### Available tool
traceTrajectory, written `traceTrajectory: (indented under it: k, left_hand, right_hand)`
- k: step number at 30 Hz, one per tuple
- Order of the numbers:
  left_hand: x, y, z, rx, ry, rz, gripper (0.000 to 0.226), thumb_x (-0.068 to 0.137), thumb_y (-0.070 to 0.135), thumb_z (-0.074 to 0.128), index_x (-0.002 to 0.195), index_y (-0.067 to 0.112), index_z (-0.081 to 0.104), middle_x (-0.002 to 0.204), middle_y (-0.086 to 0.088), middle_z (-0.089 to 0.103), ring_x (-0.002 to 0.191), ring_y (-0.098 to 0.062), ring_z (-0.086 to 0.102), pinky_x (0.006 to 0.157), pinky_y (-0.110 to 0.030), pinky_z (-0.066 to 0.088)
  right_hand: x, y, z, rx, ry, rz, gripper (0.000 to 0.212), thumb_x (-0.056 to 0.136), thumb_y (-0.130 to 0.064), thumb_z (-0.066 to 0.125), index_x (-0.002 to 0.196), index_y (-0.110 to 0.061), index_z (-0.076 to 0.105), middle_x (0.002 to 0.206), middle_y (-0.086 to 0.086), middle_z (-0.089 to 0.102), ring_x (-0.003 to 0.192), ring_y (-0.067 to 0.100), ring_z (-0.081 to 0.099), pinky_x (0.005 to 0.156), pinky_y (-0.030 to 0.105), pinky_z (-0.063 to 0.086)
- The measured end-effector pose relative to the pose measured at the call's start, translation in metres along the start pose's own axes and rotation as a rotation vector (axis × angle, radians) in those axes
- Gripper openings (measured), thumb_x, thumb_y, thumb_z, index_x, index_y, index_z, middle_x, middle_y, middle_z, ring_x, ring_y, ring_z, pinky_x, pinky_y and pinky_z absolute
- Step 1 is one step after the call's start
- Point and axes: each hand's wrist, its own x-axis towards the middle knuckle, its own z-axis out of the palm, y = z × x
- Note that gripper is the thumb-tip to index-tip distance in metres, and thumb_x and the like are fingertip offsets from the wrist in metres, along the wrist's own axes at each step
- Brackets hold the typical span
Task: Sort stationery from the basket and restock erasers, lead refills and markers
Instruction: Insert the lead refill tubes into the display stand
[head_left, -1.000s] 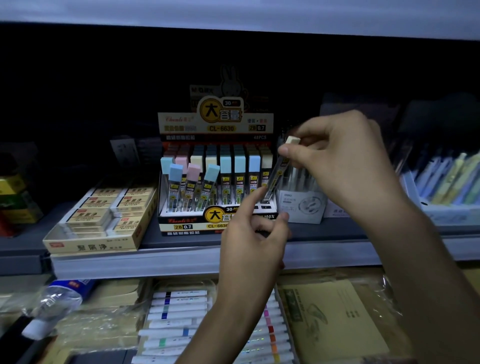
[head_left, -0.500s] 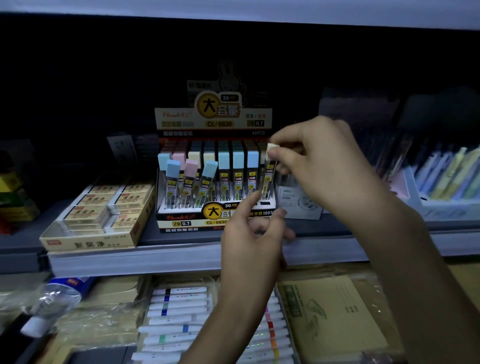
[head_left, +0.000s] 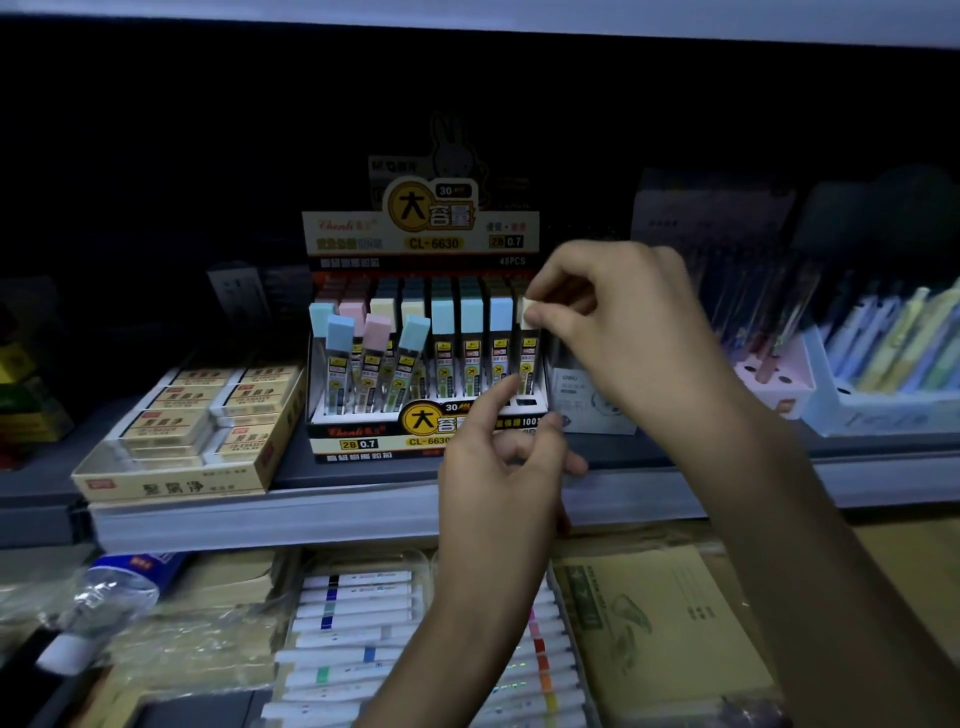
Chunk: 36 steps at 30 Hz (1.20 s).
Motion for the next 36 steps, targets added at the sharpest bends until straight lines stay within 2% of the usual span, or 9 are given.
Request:
traceTrajectory:
  k: [4, 11, 17, 19, 23, 29, 31, 34, 36]
  left_hand:
    - [0.0, -0.001, 0.002, -0.007, 0.008, 0.007, 0.048, 0.101, 0.017, 0.06, 0.146, 0.022, 0.046, 0.069, -0.008, 0.074, 0.043, -0.013, 0.049, 0.05, -0.023, 0.045]
    - [-0.002, 0.0, 0.003, 0.019, 0.038, 0.024, 0.04, 0.1, 0.018, 0.061, 0.138, 0.024, 0.051, 0.069, -0.007, 0.074, 0.043, -0.014, 0.052, 0.048, -0.028, 0.046]
    - [-0.015, 0.008, -0.004, 0.101, 0.064, 0.123, 0.025, 0.098, 0.018, 0.064, 0.116, 0.034, 0.061, 0.07, -0.004, 0.071, 0.056, -0.019, 0.061, 0.067, -0.051, 0.057]
    - [-0.019, 0.014, -0.01, 0.148, 0.095, 0.199, 0.023, 0.097, 0.018, 0.065, 0.111, 0.036, 0.063, 0.071, -0.002, 0.068, 0.06, -0.016, 0.062, 0.065, -0.045, 0.057]
    - [-0.026, 0.029, -0.027, 0.166, 0.149, 0.349, 0.028, 0.096, 0.013, 0.066, 0.116, 0.032, 0.061, 0.083, 0.007, 0.067, 0.08, -0.011, 0.065, 0.069, -0.018, 0.05]
    - [-0.022, 0.032, -0.072, 0.35, 0.331, 0.546, 0.03, 0.094, 0.006, 0.065, 0.119, 0.02, 0.061, 0.103, 0.013, 0.064, 0.104, -0.013, 0.064, 0.087, -0.022, 0.051]
    - [-0.016, 0.028, -0.088, 0.364, 0.384, 0.515, 0.028, 0.094, 0.006, 0.064, 0.118, 0.02, 0.061, 0.103, 0.01, 0.064, 0.103, -0.014, 0.064, 0.086, -0.025, 0.052]
    - [-0.006, 0.025, -0.109, 0.375, 0.444, 0.426, 0.026, 0.095, 0.01, 0.062, 0.116, 0.026, 0.059, 0.1, 0.01, 0.064, 0.099, -0.012, 0.064, 0.083, -0.03, 0.054]
    - [-0.001, 0.024, -0.119, 0.388, 0.47, 0.36, 0.027, 0.095, 0.013, 0.062, 0.116, 0.029, 0.059, 0.098, 0.011, 0.064, 0.097, -0.009, 0.063, 0.078, -0.028, 0.053]
  right_hand:
    - [0.0, -0.001, 0.002, -0.015, 0.0, 0.006, 0.005, 0.088, -0.027, 0.079, 0.09, -0.027, 0.075, 0.078, -0.013, 0.069, 0.074, 0.0, 0.064, 0.071, 0.024, 0.057]
    - [-0.003, -0.004, 0.0, -0.032, -0.012, 0.012, 0.009, 0.087, -0.025, 0.08, 0.09, -0.027, 0.071, 0.075, -0.014, 0.066, 0.072, 0.0, 0.063, 0.067, 0.019, 0.052]
    - [-0.005, -0.011, -0.01, -0.032, 0.009, -0.018, 0.011, 0.087, -0.029, 0.08, 0.095, -0.029, 0.073, 0.079, -0.016, 0.067, 0.074, -0.002, 0.062, 0.071, 0.024, 0.054]
    - [-0.006, -0.017, -0.016, -0.03, 0.023, -0.04, 0.011, 0.087, -0.031, 0.08, 0.096, -0.031, 0.073, 0.08, -0.017, 0.067, 0.077, -0.002, 0.062, 0.072, 0.028, 0.055]
    - [-0.005, -0.039, -0.023, 0.012, 0.039, -0.098, 0.011, 0.088, -0.03, 0.079, 0.097, -0.032, 0.073, 0.081, -0.017, 0.068, 0.078, -0.002, 0.064, 0.073, 0.027, 0.057]
    - [-0.008, -0.08, -0.01, 0.069, 0.014, -0.188, 0.009, 0.09, -0.032, 0.077, 0.098, -0.033, 0.076, 0.082, -0.018, 0.067, 0.076, -0.002, 0.062, 0.067, 0.012, 0.046]
    - [-0.01, -0.09, 0.004, 0.04, -0.012, -0.226, 0.01, 0.09, -0.031, 0.077, 0.1, -0.032, 0.077, 0.084, -0.017, 0.064, 0.078, 0.001, 0.059, 0.071, 0.016, 0.045]
    - [-0.011, -0.098, 0.022, -0.039, -0.045, -0.272, 0.012, 0.09, -0.035, 0.075, 0.101, -0.03, 0.076, 0.091, -0.013, 0.063, 0.093, 0.01, 0.054, 0.08, 0.036, 0.051]
    - [-0.011, -0.102, 0.031, -0.101, -0.053, -0.279, 0.013, 0.091, -0.037, 0.074, 0.103, -0.032, 0.075, 0.092, -0.014, 0.062, 0.1, 0.013, 0.048, 0.08, 0.037, 0.048]
